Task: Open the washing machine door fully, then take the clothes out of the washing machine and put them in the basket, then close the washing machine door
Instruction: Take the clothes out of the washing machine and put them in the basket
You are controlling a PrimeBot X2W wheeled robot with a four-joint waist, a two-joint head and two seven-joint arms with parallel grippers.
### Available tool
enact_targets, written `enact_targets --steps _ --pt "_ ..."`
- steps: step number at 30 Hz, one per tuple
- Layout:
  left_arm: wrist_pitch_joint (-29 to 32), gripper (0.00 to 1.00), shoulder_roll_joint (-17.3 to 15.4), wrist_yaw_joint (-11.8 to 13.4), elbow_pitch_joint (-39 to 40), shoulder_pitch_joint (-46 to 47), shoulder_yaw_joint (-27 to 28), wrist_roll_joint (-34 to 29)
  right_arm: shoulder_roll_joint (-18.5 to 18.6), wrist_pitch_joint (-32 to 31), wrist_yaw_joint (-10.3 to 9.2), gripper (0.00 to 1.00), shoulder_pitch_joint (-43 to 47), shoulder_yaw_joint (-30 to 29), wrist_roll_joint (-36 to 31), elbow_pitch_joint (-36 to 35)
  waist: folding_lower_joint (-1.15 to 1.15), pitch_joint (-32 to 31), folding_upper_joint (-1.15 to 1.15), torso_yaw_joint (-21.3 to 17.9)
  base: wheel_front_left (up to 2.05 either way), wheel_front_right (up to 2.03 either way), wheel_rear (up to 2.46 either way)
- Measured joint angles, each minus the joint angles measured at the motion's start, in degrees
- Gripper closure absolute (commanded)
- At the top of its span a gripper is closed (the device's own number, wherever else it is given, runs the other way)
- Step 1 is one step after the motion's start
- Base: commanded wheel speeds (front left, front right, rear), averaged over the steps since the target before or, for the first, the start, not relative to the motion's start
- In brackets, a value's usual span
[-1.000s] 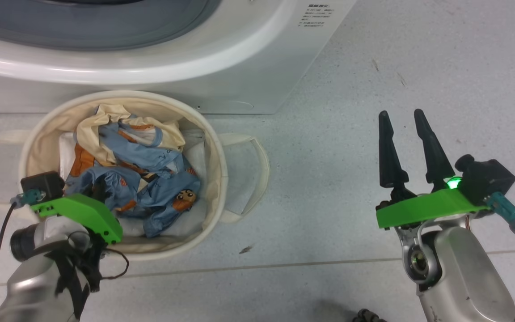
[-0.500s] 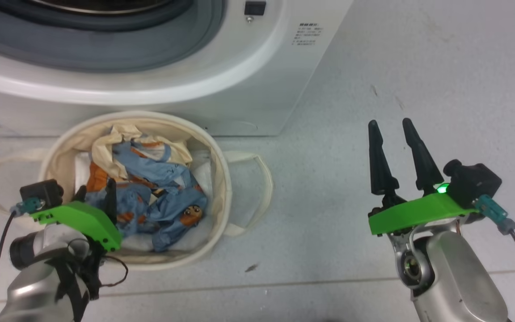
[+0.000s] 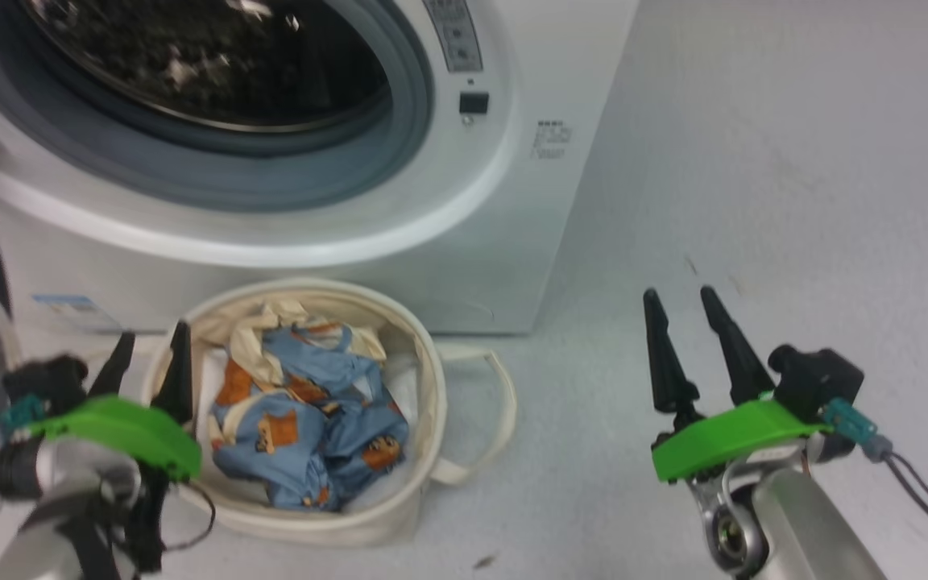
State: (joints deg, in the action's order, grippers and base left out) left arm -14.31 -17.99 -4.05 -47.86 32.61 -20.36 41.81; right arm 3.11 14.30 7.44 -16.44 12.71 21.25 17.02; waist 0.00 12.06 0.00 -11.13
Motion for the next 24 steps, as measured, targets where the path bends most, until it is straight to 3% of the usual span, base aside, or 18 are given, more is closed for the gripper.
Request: enact_targets --steps 8,24 --pt "0.0 0.0 1.1 1.9 12.1 -10.3 8.2 -8.1 0.0 0.0 0.0 0.0 2.9 0.8 0.0 1.5 0.0 -6.8 0.0 2.0 0.0 0.0 0.0" --pt "0.2 0.0 -1.0 7.6 26.9 -23.4 12.0 -10.9 0.2 0.0 0.0 0.0 4.4 1.8 0.2 2.8 0.0 -12.1 0.0 4.0 0.0 0.0 0.0"
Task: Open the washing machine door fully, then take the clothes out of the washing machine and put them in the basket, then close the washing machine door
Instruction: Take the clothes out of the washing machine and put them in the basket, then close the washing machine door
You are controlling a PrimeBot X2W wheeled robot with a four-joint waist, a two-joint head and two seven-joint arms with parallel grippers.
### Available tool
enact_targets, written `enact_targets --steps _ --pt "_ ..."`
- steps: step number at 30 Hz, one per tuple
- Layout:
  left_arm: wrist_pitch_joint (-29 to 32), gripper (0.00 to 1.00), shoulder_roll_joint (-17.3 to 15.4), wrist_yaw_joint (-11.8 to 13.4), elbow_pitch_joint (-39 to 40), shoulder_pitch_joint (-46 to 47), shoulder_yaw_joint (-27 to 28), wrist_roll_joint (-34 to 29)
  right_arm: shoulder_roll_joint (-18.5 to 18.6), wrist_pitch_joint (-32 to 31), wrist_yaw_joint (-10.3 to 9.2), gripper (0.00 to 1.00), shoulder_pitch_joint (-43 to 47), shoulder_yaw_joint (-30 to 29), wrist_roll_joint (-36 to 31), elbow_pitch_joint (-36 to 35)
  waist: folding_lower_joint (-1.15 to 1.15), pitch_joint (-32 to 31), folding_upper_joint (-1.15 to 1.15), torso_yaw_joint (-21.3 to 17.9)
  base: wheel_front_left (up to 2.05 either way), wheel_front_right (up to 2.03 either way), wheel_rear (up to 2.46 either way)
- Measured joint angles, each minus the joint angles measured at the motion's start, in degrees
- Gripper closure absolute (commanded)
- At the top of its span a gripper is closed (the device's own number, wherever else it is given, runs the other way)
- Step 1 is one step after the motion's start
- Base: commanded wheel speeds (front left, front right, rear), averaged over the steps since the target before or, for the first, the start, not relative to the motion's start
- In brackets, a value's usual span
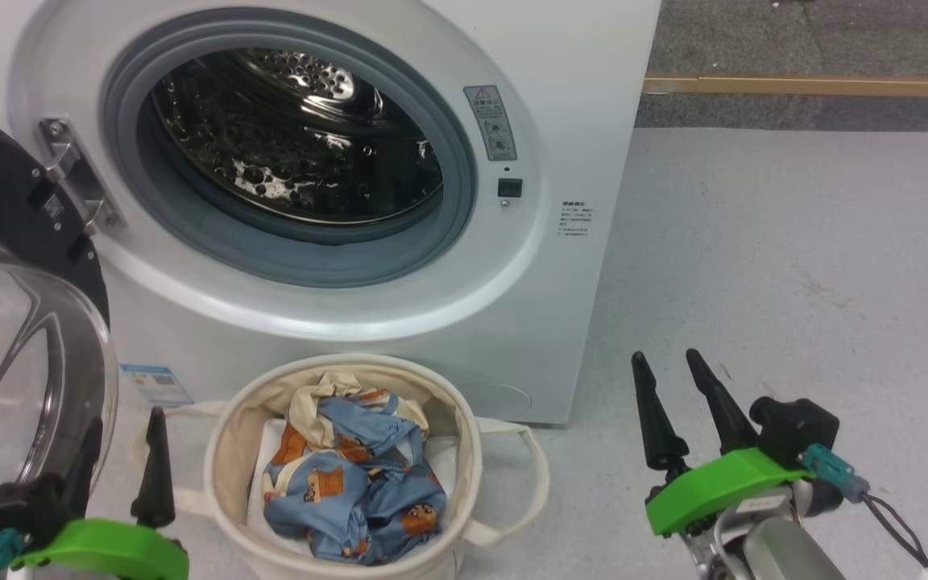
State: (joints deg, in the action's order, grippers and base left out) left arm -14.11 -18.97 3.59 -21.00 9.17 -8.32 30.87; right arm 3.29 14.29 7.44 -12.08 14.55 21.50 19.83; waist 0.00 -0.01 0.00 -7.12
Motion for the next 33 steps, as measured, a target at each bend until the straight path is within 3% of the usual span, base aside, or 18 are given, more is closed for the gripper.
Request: enact_targets --steps 10,33 --pt "0.5 0.0 -0.4 1.0 2.6 -3.3 0.2 0.6 0.1 0.0 0.0 0.0 0.8 -0.3 0.3 0.3 0.0 -0.9 0.0 -0.3 0.0 0.0 0.0" --pt "1.1 0.0 -1.3 0.5 3.7 -3.3 -1.2 0.6 0.1 0.0 0.0 0.0 0.8 -0.6 0.3 0.2 0.0 -0.5 0.0 -0.2 0.0 0.0 0.0"
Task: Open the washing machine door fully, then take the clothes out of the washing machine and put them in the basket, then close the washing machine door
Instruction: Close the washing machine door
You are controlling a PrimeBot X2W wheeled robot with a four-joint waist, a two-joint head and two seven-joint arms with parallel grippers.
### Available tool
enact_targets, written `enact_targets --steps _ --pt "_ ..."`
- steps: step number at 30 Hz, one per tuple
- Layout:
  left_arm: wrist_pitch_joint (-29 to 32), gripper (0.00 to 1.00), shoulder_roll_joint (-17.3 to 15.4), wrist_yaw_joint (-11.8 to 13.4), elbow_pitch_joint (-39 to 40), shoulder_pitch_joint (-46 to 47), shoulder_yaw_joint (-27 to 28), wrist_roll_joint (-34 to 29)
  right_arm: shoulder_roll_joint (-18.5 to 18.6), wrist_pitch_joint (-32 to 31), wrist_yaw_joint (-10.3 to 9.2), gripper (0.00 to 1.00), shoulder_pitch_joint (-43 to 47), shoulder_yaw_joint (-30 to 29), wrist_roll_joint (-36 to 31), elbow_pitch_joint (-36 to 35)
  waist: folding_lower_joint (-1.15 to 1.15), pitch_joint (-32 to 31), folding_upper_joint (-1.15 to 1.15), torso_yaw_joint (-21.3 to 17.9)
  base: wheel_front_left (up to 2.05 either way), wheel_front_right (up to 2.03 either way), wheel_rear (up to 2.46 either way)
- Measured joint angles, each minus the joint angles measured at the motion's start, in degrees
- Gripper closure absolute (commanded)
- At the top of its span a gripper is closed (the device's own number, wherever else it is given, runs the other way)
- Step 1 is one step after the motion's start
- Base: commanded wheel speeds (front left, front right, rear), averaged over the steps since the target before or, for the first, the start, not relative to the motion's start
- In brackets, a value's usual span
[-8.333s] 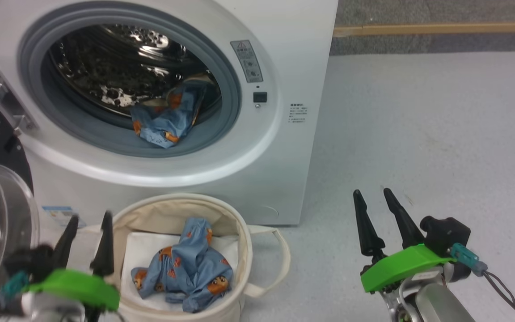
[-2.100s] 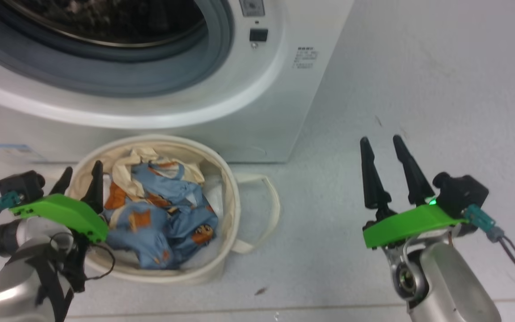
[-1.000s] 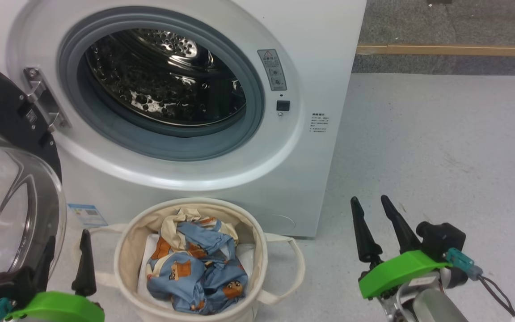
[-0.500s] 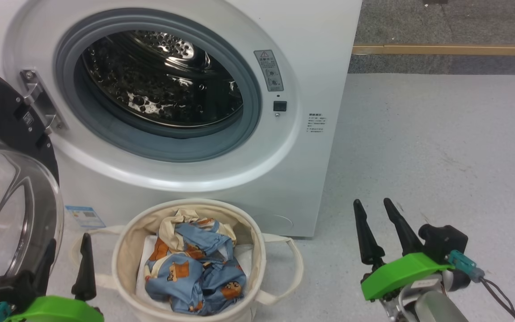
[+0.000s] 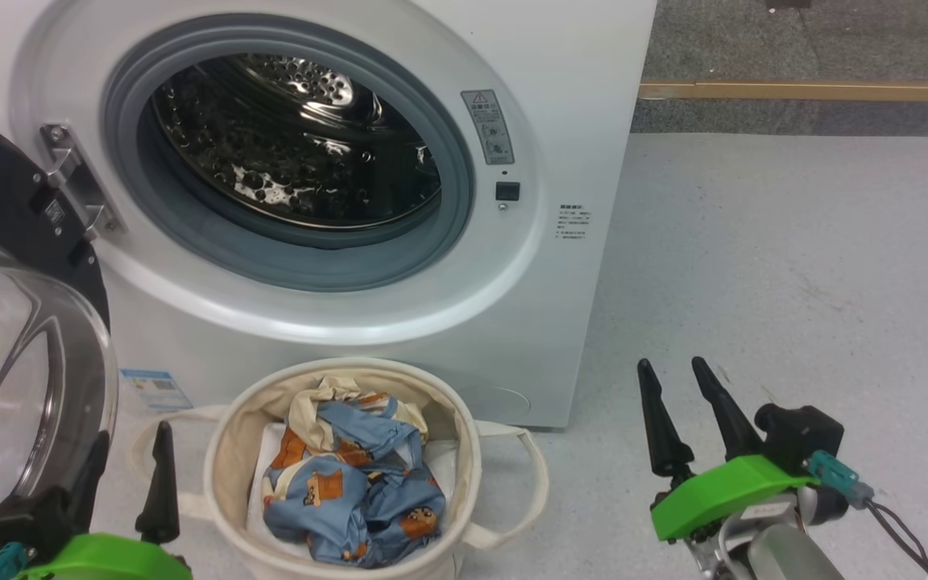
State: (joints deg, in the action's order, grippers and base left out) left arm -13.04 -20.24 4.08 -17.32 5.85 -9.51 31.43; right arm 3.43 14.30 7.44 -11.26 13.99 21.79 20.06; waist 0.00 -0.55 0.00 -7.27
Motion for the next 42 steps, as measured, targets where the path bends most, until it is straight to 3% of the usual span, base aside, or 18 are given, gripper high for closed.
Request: enact_targets --steps 24,42 --pt "0.0 0.0 -0.4 0.0 0.0 0.0 -1.2 -0.1 0.0 0.0 0.0 0.0 0.1 0.1 0.0 0.3 0.0 -0.4 0.0 0.3 -0.15 0.14 0.01" --pt "-0.2 0.0 -0.7 1.1 0.0 -0.2 -1.2 0.0 0.0 0.0 0.0 0.0 0.1 0.3 0.0 0.8 0.0 -0.3 0.0 0.8 -1.9 1.8 0.1"
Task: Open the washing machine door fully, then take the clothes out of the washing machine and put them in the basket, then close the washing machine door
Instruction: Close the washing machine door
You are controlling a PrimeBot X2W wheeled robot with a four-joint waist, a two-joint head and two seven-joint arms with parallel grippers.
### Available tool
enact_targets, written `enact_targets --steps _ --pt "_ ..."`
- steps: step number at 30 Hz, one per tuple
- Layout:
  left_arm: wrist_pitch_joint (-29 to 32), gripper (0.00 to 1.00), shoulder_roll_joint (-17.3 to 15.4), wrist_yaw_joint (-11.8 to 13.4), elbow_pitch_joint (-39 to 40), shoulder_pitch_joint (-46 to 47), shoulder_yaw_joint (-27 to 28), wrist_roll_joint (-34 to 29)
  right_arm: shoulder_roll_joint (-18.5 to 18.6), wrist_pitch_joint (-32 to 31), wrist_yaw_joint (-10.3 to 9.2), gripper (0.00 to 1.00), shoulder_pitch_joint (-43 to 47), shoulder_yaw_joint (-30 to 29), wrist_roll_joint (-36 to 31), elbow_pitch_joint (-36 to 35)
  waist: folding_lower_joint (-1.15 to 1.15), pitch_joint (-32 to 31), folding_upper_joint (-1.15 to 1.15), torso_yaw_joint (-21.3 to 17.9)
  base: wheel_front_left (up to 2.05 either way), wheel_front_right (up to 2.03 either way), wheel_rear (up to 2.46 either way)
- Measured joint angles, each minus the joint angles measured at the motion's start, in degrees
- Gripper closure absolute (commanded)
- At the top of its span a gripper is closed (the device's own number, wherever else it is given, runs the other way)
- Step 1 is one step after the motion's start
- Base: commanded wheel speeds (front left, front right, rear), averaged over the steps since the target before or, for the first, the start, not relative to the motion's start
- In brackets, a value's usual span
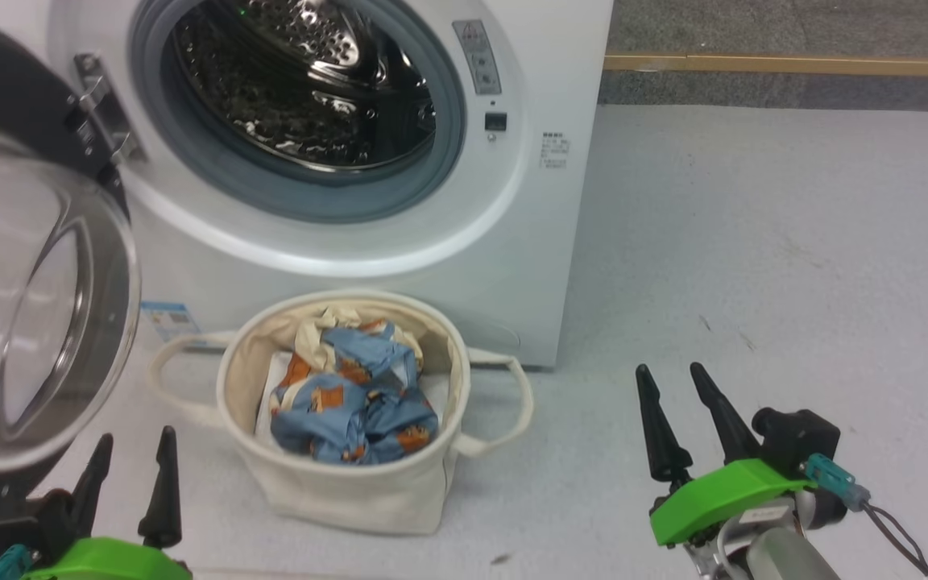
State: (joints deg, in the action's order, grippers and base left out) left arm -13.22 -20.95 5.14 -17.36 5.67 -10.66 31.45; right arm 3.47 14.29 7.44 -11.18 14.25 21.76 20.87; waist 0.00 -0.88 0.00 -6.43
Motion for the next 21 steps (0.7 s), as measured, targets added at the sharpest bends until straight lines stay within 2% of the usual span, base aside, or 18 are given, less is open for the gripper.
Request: enact_targets --steps 9,15,21 --pt "-0.5 0.0 0.1 1.7 0.0 -1.0 1.1 0.4 0.1 0.0 0.0 0.0 0.3 0.3 0.0 0.0 0.0 0.0 0.0 1.0 -1.04 1.04 0.0" --pt "-0.8 0.0 0.1 2.6 0.2 -1.1 2.4 0.4 0.1 0.0 0.0 0.0 0.6 0.5 0.0 0.0 0.0 0.1 0.0 2.5 -0.11 0.11 0.0" --pt "-1.0 0.0 0.2 3.5 1.2 -1.1 2.9 -0.6 0.1 0.0 0.0 0.0 1.1 0.9 0.2 -0.1 0.0 0.0 0.0 5.9 0.0 0.0 0.0"
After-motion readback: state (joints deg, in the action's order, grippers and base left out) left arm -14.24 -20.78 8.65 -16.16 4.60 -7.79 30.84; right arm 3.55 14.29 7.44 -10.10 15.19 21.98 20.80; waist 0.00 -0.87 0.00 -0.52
